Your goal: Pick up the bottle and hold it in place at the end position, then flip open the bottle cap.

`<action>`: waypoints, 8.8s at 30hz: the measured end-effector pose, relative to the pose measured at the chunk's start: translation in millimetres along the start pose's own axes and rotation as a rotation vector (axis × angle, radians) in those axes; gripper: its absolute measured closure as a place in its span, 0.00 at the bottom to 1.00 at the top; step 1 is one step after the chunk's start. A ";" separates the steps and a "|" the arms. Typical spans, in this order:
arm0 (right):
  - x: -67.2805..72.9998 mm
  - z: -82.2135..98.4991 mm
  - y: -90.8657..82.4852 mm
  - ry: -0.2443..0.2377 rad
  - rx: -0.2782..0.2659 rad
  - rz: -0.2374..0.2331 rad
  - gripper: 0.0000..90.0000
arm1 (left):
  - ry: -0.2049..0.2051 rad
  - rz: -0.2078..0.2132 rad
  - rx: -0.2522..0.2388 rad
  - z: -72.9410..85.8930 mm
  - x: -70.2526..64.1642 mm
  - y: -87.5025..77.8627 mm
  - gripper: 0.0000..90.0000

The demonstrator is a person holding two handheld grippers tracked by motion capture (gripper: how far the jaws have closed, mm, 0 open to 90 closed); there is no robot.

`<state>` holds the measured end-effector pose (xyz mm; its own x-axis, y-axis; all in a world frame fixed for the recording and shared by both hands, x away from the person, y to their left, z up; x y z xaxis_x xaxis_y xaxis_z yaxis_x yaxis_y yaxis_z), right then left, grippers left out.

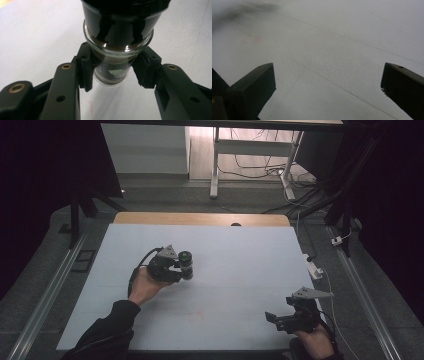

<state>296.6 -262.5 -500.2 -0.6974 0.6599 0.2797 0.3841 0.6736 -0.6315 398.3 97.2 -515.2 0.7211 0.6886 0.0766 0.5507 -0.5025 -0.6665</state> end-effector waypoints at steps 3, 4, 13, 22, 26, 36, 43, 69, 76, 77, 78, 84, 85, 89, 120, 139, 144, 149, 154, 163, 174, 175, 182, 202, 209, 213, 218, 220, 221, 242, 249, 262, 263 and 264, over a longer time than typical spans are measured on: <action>-0.1 0.0 -0.1 0.001 0.000 -0.001 0.00 | 0.012 0.000 -0.002 -5.6 -0.2 5.0 0.60; -0.1 0.0 0.0 0.001 0.000 -0.001 0.00 | 0.018 -0.002 -0.002 -7.3 -0.3 6.8 0.60; -0.4 0.1 -0.1 0.001 0.000 -0.001 0.00 | 0.042 0.008 0.003 -19.5 -2.0 24.5 0.60; 0.0 0.2 0.5 -0.003 0.005 -0.003 0.00 | 0.030 0.027 -0.003 -24.4 -2.0 41.0 0.60; -0.3 0.2 0.9 -0.001 0.008 -0.004 0.00 | 0.036 0.037 0.001 -25.1 -3.7 50.0 0.60; 0.0 0.3 0.7 -0.007 0.008 -0.003 0.00 | 0.073 0.011 0.014 -18.2 -8.7 67.0 0.60; 0.2 0.3 0.7 -0.009 0.009 -0.003 0.00 | 0.067 -0.006 -0.006 -15.7 -10.3 72.2 0.60; 1.4 -0.2 0.4 -0.014 0.007 -0.002 0.00 | 0.039 -0.005 -0.013 -11.1 -10.0 75.1 0.60; 1.9 -1.3 -1.4 -0.024 -0.008 0.006 0.00 | 0.037 -0.014 -0.012 -10.9 -10.8 75.1 0.60; 2.0 -1.6 -1.7 -0.025 -0.011 0.006 0.00 | 0.037 -0.014 -0.012 -10.9 -10.9 75.1 0.60; 2.1 -2.1 -1.9 -0.027 -0.016 0.005 0.00 | 0.037 -0.014 -0.012 -10.8 -10.9 75.1 0.60; 6.6 -6.8 -2.4 -0.036 -0.033 -0.018 0.00 | 0.037 -0.015 -0.011 -10.8 -10.9 75.1 0.60; 7.9 -7.9 -2.1 -0.036 -0.036 -0.026 0.00 | 0.037 -0.015 -0.011 -10.8 -11.0 75.1 0.60; 12.2 -11.7 -0.4 -0.047 -0.042 -0.060 0.00 | 0.036 -0.016 -0.009 -10.8 -11.1 75.0 0.60; 51.3 -63.0 43.0 -0.172 -0.039 -0.185 0.00 | 0.038 -0.017 0.008 -11.5 -11.0 74.5 0.60; 56.0 -95.8 83.8 -0.174 -0.013 -0.186 0.00 | 0.037 -0.020 0.018 -11.9 -11.2 74.2 0.60; 56.4 -104.2 93.0 -0.196 0.000 -0.188 0.00 | 0.036 -0.021 0.020 -12.0 -11.3 74.2 0.60; 55.7 -110.2 102.2 -0.209 0.015 -0.181 0.00 | 0.036 -0.022 0.021 -12.1 -11.5 74.1 0.60; 54.6 -114.7 112.8 -0.218 0.028 -0.188 0.00 | 0.037 -0.022 0.022 -12.2 -11.5 74.1 0.60; 54.3 -122.7 131.7 -0.219 0.045 -0.186 0.00 | 0.037 -0.021 0.023 -12.4 -11.5 74.2 0.60; 52.8 -130.1 153.3 -0.223 0.055 -0.179 0.00 | 0.037 -0.023 0.026 -12.7 -11.7 74.2 0.60; 52.2 -130.3 154.6 -0.223 0.057 -0.181 0.00 | 0.037 -0.024 0.026 -12.7 -11.7 74.2 0.60; 48.6 -135.5 156.3 -0.240 0.055 -0.182 0.25 | 0.038 -0.023 0.028 -12.7 -11.6 74.1 0.60; 43.4 -145.3 162.8 -0.236 0.090 -0.228 1.00 | 0.040 -0.025 0.030 -12.8 -11.6 74.2 0.60; 45.0 -149.6 167.5 -0.239 0.084 -0.222 0.99 | 0.043 -0.025 0.032 -12.8 -11.5 74.1 0.60; 45.0 -150.7 169.7 -0.238 0.082 -0.219 1.00 | 0.046 -0.026 0.033 -12.8 -11.7 73.9 0.60; 43.1 -152.0 171.3 -0.223 0.075 -0.220 1.00 | 0.039 -0.028 0.028 -12.8 -12.2 74.3 0.60; 42.8 -153.7 170.7 -0.223 0.067 -0.215 1.00 | 0.041 -0.027 0.029 -12.6 -12.1 74.1 0.60; 42.6 -154.5 170.5 -0.222 0.066 -0.215 1.00 | 0.039 -0.027 0.028 -12.6 -12.1 74.2 0.60; 38.4 -170.5 170.8 -0.221 0.021 -0.198 1.00 | 0.033 -0.030 0.025 -12.2 -12.1 74.6 0.60; 35.2 -177.7 174.7 -0.213 0.005 -0.195 1.00 | 0.032 -0.030 0.025 -12.2 -12.2 74.7 0.60; 21.0 -182.4 181.5 -0.159 -0.011 -0.191 0.99 | 0.034 -0.029 0.022 -11.8 -11.9 74.8 0.60; 21.3 -182.4 180.8 -0.161 -0.011 -0.190 0.99 | 0.034 -0.028 0.021 -11.9 -11.7 74.8 0.60; 21.8 -182.4 180.0 -0.163 -0.012 -0.190 0.99 | 0.036 -0.027 0.022 -12.0 -11.6 74.8 0.60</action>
<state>460.9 -66.1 -475.8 -0.8458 0.4592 0.2716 0.2433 0.7851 -0.5695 436.2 45.4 -557.0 0.7206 0.6827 0.1211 0.5613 -0.4719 -0.6799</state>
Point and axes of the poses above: each handheld gripper's, and its own axes: y roughly forward along the jaws, z roughly out of its underside, x roughly to its left, the point moved 6 cm from there along y, roughly forward along the jaws, and after that the axes turned 12 degrees about -z, right-handed, at the moved point
